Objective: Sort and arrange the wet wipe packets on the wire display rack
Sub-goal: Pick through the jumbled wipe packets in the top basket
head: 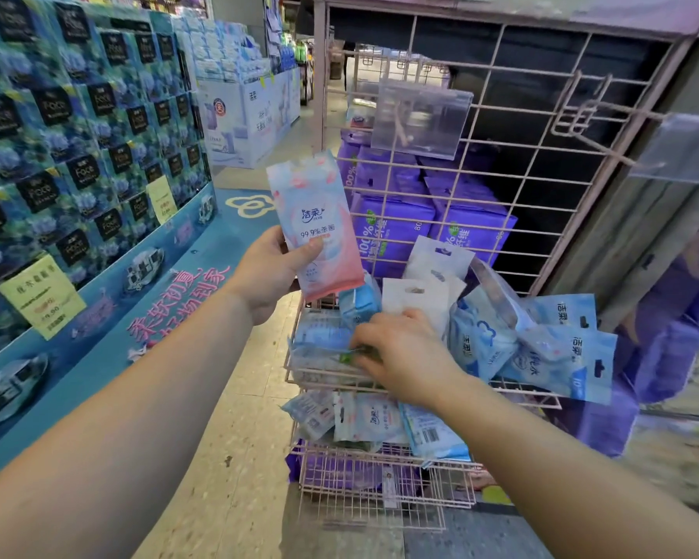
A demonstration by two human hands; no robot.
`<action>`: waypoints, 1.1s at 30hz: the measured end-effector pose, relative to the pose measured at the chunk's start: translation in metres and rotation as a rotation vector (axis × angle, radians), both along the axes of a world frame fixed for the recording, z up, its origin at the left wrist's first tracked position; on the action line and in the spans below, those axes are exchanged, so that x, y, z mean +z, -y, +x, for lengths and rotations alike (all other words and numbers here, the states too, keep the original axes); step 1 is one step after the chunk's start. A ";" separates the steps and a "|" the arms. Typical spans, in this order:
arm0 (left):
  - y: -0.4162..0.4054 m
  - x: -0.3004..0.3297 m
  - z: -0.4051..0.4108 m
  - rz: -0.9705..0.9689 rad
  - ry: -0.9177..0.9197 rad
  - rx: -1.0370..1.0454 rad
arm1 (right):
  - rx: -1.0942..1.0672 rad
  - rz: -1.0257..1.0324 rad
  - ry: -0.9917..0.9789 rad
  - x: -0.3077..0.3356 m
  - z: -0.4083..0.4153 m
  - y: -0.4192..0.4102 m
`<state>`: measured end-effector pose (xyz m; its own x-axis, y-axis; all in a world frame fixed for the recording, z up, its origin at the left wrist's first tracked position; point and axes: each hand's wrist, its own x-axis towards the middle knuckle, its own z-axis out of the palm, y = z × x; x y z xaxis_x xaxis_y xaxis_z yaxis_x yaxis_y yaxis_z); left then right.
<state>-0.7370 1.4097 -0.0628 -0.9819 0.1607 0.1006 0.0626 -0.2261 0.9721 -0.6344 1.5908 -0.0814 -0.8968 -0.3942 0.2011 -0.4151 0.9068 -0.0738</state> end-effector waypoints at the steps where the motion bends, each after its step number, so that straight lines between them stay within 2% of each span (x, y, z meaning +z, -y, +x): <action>1: 0.002 -0.001 0.000 -0.001 0.002 0.000 | -0.049 -0.061 -0.006 0.002 -0.003 -0.002; 4: 0.009 -0.002 -0.001 -0.001 0.002 0.008 | -0.201 -0.162 -0.022 0.012 -0.013 -0.009; 8: 0.017 -0.003 -0.001 -0.026 0.004 0.015 | -0.239 -0.161 0.006 0.012 -0.019 -0.008; 16: 0.030 -0.003 0.001 -0.123 -0.052 0.003 | -0.449 -0.695 -0.013 0.018 -0.032 -0.008; 19: 0.022 -0.008 0.006 -0.174 -0.064 -0.102 | -0.462 -0.722 -0.030 0.017 -0.033 -0.009; 24: 0.010 -0.020 0.014 -0.432 -0.019 -0.251 | -0.470 -0.755 0.022 0.018 -0.030 -0.011; 29: 0.016 -0.022 0.018 -0.370 0.009 -0.406 | -0.473 -0.691 0.044 0.020 -0.021 -0.014; 33: 0.015 -0.035 0.015 -0.527 -0.120 -0.275 | -0.437 -0.813 0.035 0.014 -0.006 -0.006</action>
